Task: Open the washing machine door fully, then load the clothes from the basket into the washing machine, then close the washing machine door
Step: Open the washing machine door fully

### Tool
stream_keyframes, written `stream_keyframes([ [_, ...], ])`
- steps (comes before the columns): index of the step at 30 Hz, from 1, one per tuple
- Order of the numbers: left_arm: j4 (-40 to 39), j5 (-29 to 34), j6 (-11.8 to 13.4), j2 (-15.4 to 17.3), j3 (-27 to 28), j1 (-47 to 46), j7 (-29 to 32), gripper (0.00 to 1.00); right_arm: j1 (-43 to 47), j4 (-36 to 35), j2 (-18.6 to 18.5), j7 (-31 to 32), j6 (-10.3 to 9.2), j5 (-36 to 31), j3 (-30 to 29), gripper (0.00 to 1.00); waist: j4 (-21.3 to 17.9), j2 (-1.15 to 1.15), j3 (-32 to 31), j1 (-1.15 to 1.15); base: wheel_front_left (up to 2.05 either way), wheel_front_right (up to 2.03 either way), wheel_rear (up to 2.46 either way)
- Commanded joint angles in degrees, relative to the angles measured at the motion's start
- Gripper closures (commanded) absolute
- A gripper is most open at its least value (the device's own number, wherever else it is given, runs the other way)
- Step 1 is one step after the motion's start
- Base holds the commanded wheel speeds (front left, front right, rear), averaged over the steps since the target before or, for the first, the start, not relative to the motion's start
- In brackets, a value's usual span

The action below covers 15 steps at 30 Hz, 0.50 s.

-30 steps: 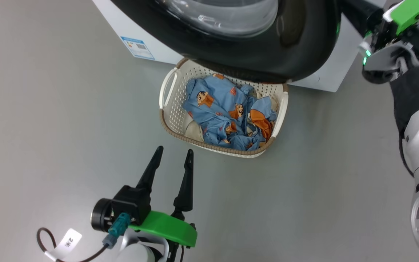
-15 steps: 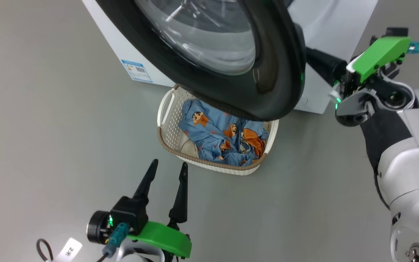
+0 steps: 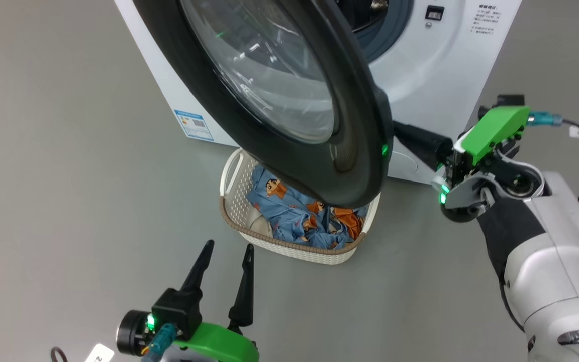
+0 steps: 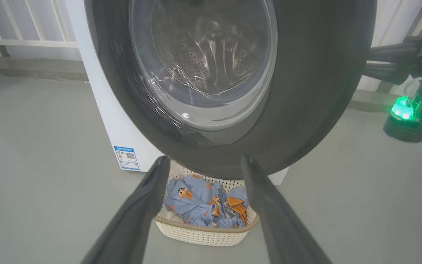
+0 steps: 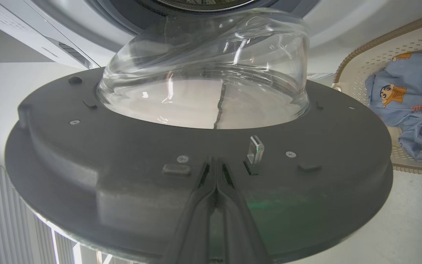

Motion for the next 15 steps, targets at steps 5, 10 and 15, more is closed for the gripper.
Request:
stream_keyframes([
  [5,-0.8,1.3,-0.5,0.7,1.7,0.6,-0.4,0.0,3.2,-2.4,1.9,0.2,0.1,6.4,6.3,1.0,0.3,0.0,-1.9,0.0,0.0,0.0,0.0],
  [10,-0.7,1.5,-0.6,0.7,1.2,1.3,-0.4,0.0,5.3,-3.4,1.9,-1.2,0.1,11.0,11.0,1.0,0.6,0.0,-2.7,0.0,0.0,0.0,0.0],
  [15,-0.5,1.8,-0.9,0.7,1.0,1.9,-0.4,0.0,7.0,-5.1,1.9,-2.0,0.1,15.5,16.4,1.0,0.9,0.0,-3.4,0.0,0.0,0.0,0.0],
])
